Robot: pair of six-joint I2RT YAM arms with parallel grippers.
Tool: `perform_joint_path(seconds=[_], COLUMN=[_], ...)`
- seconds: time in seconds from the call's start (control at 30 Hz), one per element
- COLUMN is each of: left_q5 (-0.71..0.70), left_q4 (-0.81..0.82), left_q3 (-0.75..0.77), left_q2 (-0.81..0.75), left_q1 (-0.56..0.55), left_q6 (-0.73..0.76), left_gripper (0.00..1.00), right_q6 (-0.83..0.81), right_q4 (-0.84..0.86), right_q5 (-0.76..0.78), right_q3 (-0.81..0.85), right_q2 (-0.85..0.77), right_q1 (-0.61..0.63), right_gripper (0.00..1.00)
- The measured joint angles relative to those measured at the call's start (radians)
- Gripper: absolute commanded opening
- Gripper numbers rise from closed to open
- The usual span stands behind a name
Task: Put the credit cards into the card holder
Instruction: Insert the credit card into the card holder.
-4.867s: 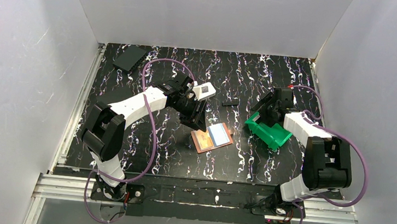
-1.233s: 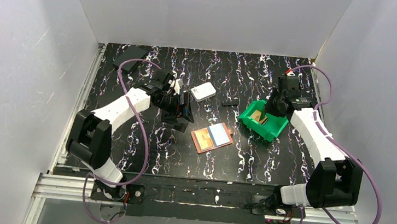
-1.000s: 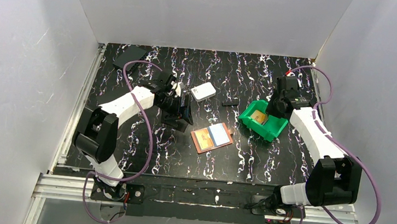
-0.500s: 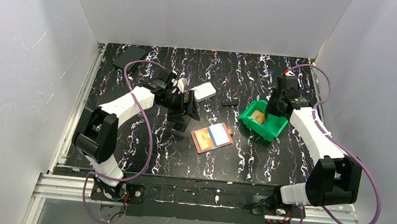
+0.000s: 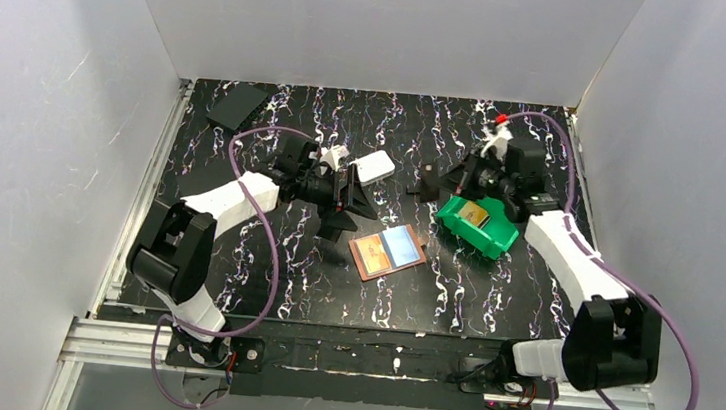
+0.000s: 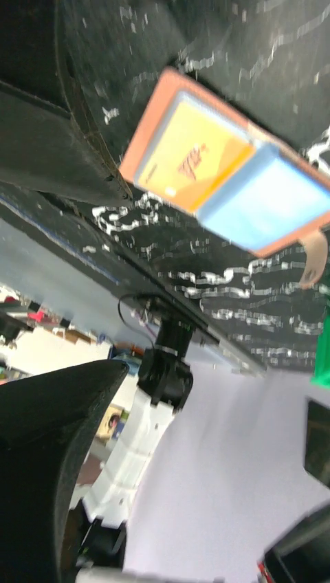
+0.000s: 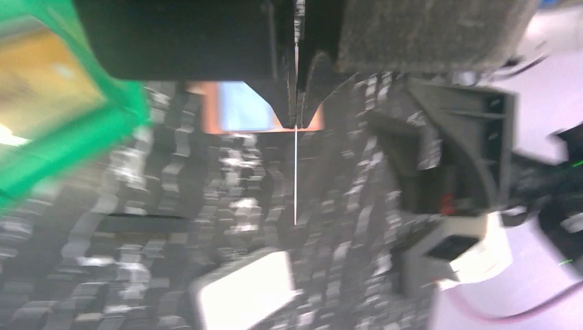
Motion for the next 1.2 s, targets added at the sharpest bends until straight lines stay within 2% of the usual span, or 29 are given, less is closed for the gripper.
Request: perform_joint_path(seconds=[0.1,0.27,0.5,0.6,0.83,0.87,0.97,1.0,1.03,1.1,1.13,1.2], left_q5=[0.068,0.095,0.104,0.104,0.103,0.102,0.102,0.101,0.097,0.079,0.068,0.037], left_q4=[0.133,0.269,0.404,0.419,0.436,0.44,0.452,0.456,0.457,0.455,0.454,0.425], left_q3=[-0.06,-0.076,-0.077,-0.083,-0.089,-0.089,-0.091,-0.092,-0.096,-0.113,-0.124,-0.148], left_q2=[-0.03,-0.109,-0.171,-0.171,-0.171,-0.171,-0.171,-0.171,-0.171,-0.171,-0.171,-0.171], left_q1=[-0.001,-0.002,-0.002,-0.002,-0.002,-0.002,-0.002,-0.002,-0.003,-0.005,-0.005,-0.005], left_q6=[-0.101,-0.207,-0.32,-0.346,-0.375,-0.376,-0.368,-0.363,-0.359,-0.348,-0.342,-0.322], left_gripper=[0.79,0.72,0.49,0.44,0.07,0.02,0.0,0.0,0.0,0.0,0.0,0.0], right_q6=[0.127,0.38,0.633,0.681,0.748,0.75,0.733,0.71,0.678,0.56,0.482,0.339], right_q4=[0.229,0.544,0.885,0.959,1.046,1.049,1.027,0.995,0.955,0.771,0.644,0.428], right_q5=[-0.196,-0.375,-0.469,-0.486,-0.497,-0.497,-0.497,-0.496,-0.493,-0.465,-0.433,-0.347], right_q3=[-0.059,-0.213,-0.262,-0.263,-0.271,-0.271,-0.271,-0.27,-0.267,-0.231,-0.196,-0.122], right_q2=[0.057,0.089,0.12,0.12,0.13,0.134,0.142,0.143,0.143,0.143,0.145,0.152], right_q1=[0.053,0.103,0.128,0.135,0.143,0.144,0.144,0.144,0.144,0.144,0.145,0.145], right_gripper=[0.01,0.01,0.01,0.01,0.01,0.07,0.28,0.36,0.49,0.7,0.76,0.8])
